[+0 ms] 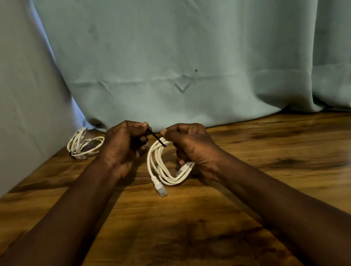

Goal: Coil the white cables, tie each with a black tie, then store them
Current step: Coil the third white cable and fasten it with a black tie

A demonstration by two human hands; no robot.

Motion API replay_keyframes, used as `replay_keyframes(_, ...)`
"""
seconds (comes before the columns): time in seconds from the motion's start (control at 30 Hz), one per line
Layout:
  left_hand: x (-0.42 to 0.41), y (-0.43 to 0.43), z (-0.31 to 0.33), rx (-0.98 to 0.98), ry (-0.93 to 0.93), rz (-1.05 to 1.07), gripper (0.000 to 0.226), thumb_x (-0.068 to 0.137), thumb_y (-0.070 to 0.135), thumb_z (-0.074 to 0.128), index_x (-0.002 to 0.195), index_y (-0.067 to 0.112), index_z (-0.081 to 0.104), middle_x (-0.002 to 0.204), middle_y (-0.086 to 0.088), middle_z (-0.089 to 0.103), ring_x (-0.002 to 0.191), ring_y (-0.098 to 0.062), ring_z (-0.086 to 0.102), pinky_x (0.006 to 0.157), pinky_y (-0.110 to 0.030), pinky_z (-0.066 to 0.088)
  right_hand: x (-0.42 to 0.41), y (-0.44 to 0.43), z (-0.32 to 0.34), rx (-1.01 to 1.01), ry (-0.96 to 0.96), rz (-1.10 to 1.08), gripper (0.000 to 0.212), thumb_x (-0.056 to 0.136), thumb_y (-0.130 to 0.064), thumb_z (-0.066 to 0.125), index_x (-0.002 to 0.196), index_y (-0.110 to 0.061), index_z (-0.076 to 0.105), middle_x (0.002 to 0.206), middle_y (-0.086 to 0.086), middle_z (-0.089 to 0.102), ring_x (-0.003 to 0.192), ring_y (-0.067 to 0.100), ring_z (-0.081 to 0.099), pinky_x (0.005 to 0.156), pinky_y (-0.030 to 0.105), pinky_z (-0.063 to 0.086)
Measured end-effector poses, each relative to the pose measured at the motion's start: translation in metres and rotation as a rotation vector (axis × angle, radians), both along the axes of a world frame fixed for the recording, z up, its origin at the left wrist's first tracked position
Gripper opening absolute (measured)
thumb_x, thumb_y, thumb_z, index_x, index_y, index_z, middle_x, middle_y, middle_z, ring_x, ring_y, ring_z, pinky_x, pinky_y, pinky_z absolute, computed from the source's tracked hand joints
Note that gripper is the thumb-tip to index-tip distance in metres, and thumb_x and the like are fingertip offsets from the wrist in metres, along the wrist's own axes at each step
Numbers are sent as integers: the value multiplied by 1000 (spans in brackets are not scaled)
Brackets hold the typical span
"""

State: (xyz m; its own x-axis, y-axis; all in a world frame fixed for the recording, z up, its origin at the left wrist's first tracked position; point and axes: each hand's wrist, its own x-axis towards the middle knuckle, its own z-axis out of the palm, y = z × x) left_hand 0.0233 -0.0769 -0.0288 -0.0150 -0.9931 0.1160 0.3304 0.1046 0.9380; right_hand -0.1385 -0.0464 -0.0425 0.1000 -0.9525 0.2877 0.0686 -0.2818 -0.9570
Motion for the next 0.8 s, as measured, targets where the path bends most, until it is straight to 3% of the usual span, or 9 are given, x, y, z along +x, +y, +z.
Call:
replay_keyframes(0.13,15,-13,2,103,147,23,25,101,11,55,78,20,56,51,6,48,41,-4,39,42,-16,39,-4,4,-11,25,-4,111,11,95,-16,71,89,-8,68,51,-2,54,33,9,31,38,22,32)
replay_keyframes(0.27,34,-15,-2,-64,-91,110,14,101,22,62,88,20,62,61,4,58,46,-6,46,43,-18,39,-9,-3,-16,59,-71,27,12,92,-19,75,93,-9,68,55,-1,51,34,10,32,38,22,32)
replay_keyframes(0.5,17,-7,-13,-180,-376,-119,43,93,53,61,96,12,71,80,-10,66,59,-17,55,52,-26,38,-12,-8,-19,84,-162,-55,8,95,-17,71,93,-10,69,47,-8,52,33,9,33,43,24,32)
replay_keyframes(0.6,15,-7,-20,-110,-505,-163,57,93,63,54,102,9,70,76,-9,67,57,-17,56,51,-27,37,-13,-8,-18,92,-185,-95,9,95,-17,71,92,-9,67,45,-10,51,32,7,35,44,25,32)
replay_keyframes(0.67,15,-7,-19,-63,-590,-193,44,106,46,44,103,9,68,73,-8,68,55,-19,55,49,-27,36,-12,-8,-17,92,-186,-106,10,95,-17,70,88,-11,67,44,-11,50,31,7,35,43,24,32)
replay_keyframes(0.73,16,-7,-18,-59,-616,-273,26,104,11,41,108,8,67,76,-8,71,54,-20,56,46,-26,38,-13,-7,-17,91,-186,-108,11,95,-17,70,86,-12,67,43,-10,48,31,7,34,43,24,32)
replay_keyframes(0.8,18,-7,-18,-72,-623,-384,45,91,-16,42,121,8,66,85,-6,76,56,-21,58,45,-24,43,-13,-7,-17,87,-186,-101,8,96,-16,70,90,-10,68,44,-10,50,32,7,35,43,24,32)
